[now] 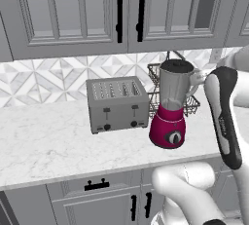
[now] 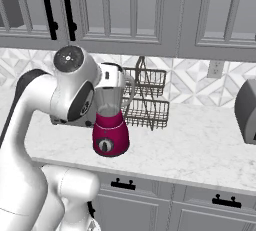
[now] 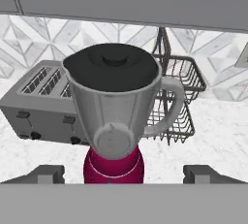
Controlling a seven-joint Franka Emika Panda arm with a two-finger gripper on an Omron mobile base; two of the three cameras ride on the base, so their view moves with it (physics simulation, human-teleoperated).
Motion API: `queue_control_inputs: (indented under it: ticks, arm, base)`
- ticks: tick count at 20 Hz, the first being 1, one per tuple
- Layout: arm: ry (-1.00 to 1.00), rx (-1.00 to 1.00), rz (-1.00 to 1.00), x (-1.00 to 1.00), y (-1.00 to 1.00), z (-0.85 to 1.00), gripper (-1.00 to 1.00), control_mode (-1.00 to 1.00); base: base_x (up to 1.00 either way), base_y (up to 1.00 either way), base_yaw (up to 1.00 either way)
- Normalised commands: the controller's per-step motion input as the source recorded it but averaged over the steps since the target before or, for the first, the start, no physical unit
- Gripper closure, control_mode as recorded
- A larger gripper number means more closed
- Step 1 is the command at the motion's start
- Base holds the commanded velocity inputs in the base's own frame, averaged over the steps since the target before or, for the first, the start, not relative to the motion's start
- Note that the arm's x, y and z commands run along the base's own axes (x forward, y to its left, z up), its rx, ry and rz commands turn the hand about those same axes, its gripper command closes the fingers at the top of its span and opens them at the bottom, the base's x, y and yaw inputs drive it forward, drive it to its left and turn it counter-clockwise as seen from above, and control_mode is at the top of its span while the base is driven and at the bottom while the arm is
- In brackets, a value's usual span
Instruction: Close the lid blender by securely placing the lid on top.
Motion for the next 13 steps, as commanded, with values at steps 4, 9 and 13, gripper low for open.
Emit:
queue_control_inputs:
  ticks: [4, 9, 13]
  arm:
    - [-0.11, 0.01, -0.01, -1.00, -0.67, 0.19, -1.00, -1.00]
    - [-0.11, 0.04, -0.04, -0.96, -0.90, 0.17, -1.00, -1.00]
    - [-0.10, 0.00, -0.01, -0.54, -0.61, 0.02, -1.00, -1.00]
  base:
    - [0.00, 0.00, 0.00]
    - [0.00, 0.00, 0.00]
    - [0.00, 0.00, 0.00]
